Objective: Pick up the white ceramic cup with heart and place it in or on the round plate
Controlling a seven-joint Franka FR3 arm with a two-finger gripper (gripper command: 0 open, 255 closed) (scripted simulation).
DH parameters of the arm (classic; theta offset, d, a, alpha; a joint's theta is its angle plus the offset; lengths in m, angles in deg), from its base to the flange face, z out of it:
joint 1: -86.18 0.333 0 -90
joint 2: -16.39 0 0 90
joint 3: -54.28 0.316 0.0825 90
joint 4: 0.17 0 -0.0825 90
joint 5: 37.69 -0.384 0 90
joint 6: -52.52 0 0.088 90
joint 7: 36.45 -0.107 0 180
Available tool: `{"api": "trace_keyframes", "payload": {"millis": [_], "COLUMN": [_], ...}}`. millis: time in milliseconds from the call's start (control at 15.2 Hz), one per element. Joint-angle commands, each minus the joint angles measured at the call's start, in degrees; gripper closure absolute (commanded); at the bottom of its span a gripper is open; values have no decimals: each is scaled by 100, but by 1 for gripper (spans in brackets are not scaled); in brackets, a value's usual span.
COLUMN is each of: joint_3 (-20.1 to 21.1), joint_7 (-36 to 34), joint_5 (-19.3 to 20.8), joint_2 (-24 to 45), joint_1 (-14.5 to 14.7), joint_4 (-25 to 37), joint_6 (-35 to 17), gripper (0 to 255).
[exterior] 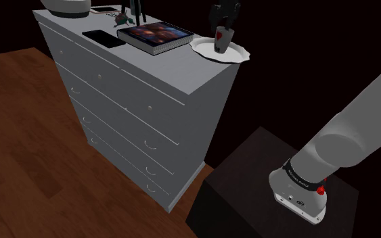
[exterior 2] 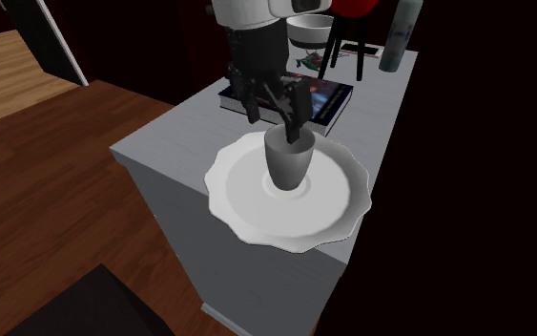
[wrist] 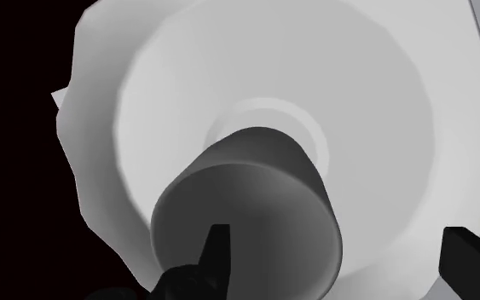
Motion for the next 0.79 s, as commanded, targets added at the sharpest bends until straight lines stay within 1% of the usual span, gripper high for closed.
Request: {"api": "trace_keyframes", "payload": {"millis": [0, 198, 726], "joint_3": [8, 29, 29], "joint_7": [3, 11, 10], "joint_5": [-3, -8, -8], "joint_2": [-11, 4, 3], "joint_1": [7, 27, 27], "joint_4": [178, 732, 731], "joint_6": [190, 730, 729], "gripper": [0, 0, 0]}}
